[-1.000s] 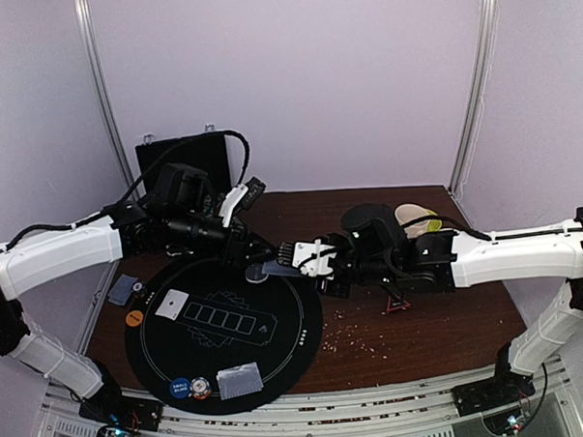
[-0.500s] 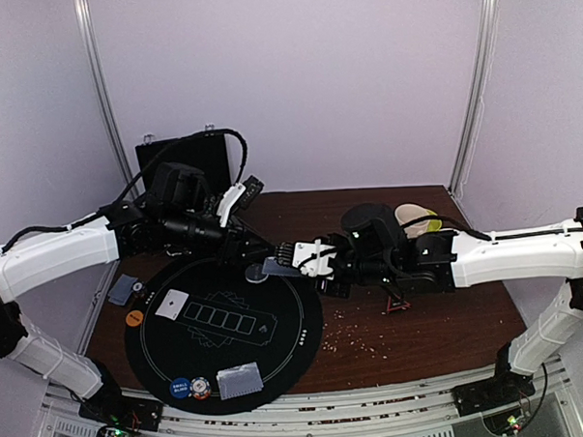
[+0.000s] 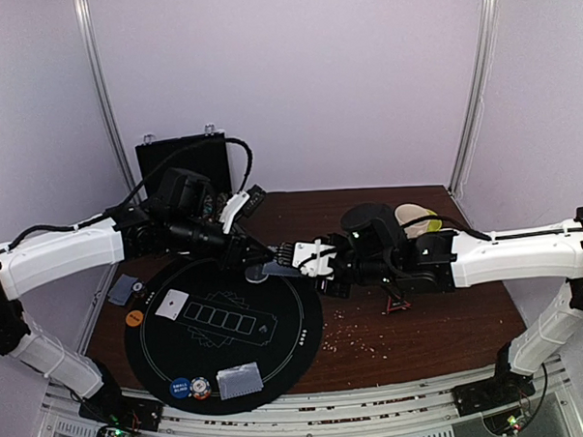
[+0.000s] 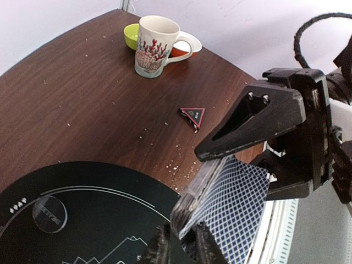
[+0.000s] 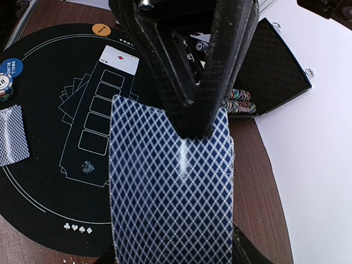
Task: Distribute texas hold em gaming equipment
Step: Pick up the poker card from the face-down deck piles.
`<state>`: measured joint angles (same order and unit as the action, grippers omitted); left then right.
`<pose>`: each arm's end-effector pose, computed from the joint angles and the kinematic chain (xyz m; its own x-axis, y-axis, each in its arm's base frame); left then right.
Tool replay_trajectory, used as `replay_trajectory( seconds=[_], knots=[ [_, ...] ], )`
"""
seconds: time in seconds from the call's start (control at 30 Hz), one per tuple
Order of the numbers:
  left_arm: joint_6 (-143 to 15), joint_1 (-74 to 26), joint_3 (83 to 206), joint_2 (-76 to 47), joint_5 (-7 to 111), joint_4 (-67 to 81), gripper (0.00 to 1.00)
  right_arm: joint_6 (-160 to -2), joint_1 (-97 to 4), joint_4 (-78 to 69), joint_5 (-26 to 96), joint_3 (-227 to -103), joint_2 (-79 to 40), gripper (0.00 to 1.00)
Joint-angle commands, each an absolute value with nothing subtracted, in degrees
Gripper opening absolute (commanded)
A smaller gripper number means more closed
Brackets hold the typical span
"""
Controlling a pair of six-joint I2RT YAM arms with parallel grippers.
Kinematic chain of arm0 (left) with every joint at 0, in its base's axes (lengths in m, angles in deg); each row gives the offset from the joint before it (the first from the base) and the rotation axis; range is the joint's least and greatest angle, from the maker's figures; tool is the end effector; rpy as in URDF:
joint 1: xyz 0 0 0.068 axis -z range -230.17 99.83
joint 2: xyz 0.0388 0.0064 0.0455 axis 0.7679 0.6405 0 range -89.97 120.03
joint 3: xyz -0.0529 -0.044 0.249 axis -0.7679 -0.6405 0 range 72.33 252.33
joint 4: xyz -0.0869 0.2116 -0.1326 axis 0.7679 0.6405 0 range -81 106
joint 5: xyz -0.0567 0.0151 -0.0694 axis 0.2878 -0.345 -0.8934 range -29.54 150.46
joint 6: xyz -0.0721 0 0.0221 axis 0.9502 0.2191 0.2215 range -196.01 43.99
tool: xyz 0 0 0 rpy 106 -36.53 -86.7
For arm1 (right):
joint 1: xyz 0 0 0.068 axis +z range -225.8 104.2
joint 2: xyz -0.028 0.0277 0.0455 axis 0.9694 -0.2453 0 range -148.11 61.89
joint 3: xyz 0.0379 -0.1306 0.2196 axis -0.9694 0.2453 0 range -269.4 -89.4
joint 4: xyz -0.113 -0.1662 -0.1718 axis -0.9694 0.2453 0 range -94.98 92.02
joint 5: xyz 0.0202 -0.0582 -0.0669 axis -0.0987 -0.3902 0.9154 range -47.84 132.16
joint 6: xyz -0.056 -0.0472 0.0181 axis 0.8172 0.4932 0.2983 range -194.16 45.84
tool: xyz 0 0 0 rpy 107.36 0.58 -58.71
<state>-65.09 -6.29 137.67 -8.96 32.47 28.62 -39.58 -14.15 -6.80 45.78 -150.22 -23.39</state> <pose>0.2261 -0.2589 0.2750 -0.5772 0.3229 -0.7500 0.7932 0.4401 -0.4210 0.1826 0.3301 0.2605 0.3324 -0.5769 -0.7461 -0.8040 0.2401 -0.5439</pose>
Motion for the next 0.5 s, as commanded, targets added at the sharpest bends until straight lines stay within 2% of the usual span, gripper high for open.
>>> replay_trajectory(
  seconds=[0.0,0.07,0.47],
  knots=[
    [-65.7,-6.4,135.7,-11.2,31.1,26.5,0.09,-39.3,-13.9,-7.7,46.5,-150.1,-22.0,0.48],
    [-65.4,-6.3,135.2,-11.8,30.9,26.0,0.00,-39.3,-13.9,-7.7,46.7,-150.0,-21.9,0.48],
    [-67.7,-6.8,134.3,-17.7,28.8,25.4,0.00,-39.6,-14.5,-7.4,47.6,-149.0,-21.4,0.48]
  ],
)
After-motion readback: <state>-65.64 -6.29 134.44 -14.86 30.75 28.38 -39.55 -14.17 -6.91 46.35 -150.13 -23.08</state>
